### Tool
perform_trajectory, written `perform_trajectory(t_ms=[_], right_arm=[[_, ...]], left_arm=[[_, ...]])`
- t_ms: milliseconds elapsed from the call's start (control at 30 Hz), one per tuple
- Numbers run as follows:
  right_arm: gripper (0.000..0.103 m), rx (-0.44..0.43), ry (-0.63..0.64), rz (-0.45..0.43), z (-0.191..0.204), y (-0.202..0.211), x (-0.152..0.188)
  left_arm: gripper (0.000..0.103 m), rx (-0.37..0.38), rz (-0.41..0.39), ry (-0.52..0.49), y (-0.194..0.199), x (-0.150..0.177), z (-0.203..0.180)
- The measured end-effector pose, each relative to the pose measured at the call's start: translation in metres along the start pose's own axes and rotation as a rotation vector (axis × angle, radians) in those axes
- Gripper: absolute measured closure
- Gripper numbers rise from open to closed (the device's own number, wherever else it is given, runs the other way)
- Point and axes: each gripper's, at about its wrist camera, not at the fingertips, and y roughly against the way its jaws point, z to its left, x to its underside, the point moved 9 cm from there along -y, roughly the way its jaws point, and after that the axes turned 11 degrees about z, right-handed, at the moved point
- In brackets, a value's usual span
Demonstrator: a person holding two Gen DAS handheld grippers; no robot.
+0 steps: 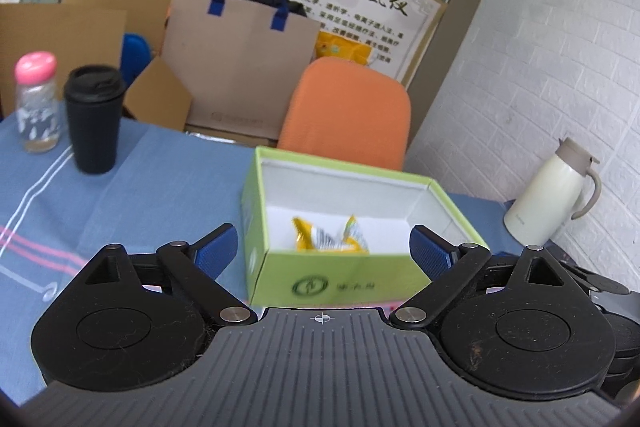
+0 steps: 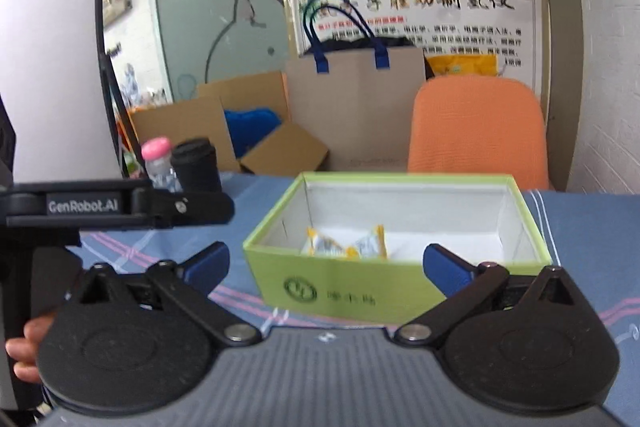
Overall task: Organize snacks
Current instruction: 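Return the left gripper to the pile and grasp the white-orange Kaka bag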
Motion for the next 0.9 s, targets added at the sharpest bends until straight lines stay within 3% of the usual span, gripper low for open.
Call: perform_trajectory(t_ms=[200,433,633,767,900], right_arm=[[0.000,-0.058,0.023,0.008,0.026,0.025,0.062],[0.001,-0.137,0.118,0.093,0.093,0.024,0.146],[0.005,-0.122,0.213,0.082,0.123,0.007,0.147],[0.018,-0.115,0.191,0.114,0.123,-0.007,0.149],[0.022,-0.108,0.182,0.130,0.121,-0.008,0.156]], left_arm=[[0.021,-0.016,0.067,0.017,0.007,0.047,0.010],[0.026,0.025,0.250,0.118,0.005,0.127,0.034],[0.034,0.063,0.292,0.127,0.018,0.149,0.040],[0.035,0.085,0.295,0.101,0.019,0.150,0.033],[0.042,0.112,0.315,0.082,0.014,0.155,0.025]])
